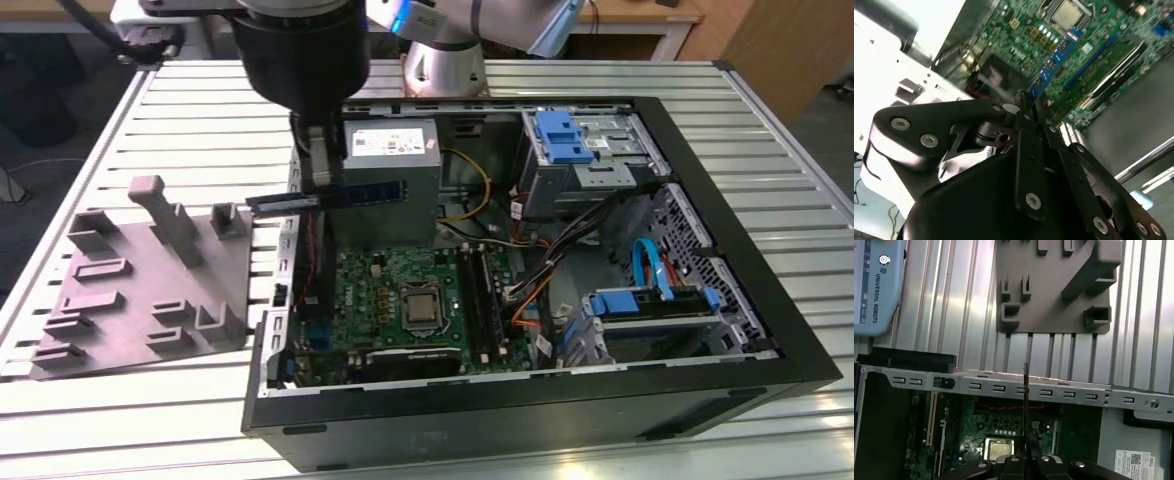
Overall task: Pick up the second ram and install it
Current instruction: 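Pick up the second ram and move it above second insertion slot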
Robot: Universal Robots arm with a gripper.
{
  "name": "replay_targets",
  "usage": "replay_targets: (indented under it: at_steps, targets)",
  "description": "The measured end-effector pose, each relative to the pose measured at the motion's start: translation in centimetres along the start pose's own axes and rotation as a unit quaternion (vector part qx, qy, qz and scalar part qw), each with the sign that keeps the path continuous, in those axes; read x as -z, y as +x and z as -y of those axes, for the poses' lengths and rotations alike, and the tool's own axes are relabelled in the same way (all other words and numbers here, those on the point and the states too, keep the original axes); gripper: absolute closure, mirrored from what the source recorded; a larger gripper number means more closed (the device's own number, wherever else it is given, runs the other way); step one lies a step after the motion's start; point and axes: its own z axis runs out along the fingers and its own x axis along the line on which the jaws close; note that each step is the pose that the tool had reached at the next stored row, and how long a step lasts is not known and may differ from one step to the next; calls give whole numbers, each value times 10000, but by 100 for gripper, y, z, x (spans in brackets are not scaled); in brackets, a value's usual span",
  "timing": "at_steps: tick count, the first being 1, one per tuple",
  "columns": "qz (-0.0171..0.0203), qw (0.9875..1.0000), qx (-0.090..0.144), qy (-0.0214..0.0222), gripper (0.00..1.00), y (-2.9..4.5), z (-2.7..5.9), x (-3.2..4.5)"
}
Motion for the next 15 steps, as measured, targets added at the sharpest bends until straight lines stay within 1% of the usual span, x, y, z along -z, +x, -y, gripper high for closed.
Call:
replay_targets:
  at_steps: [12, 13, 15]
  targets:
    - [0, 10000, -12, 1, 86, 40, 411, -3]
    - [1, 10000, -14, 1, 86, 43, 440, -4]
    - [2, 10000, -49, 3, 86, 46, 465, -9]
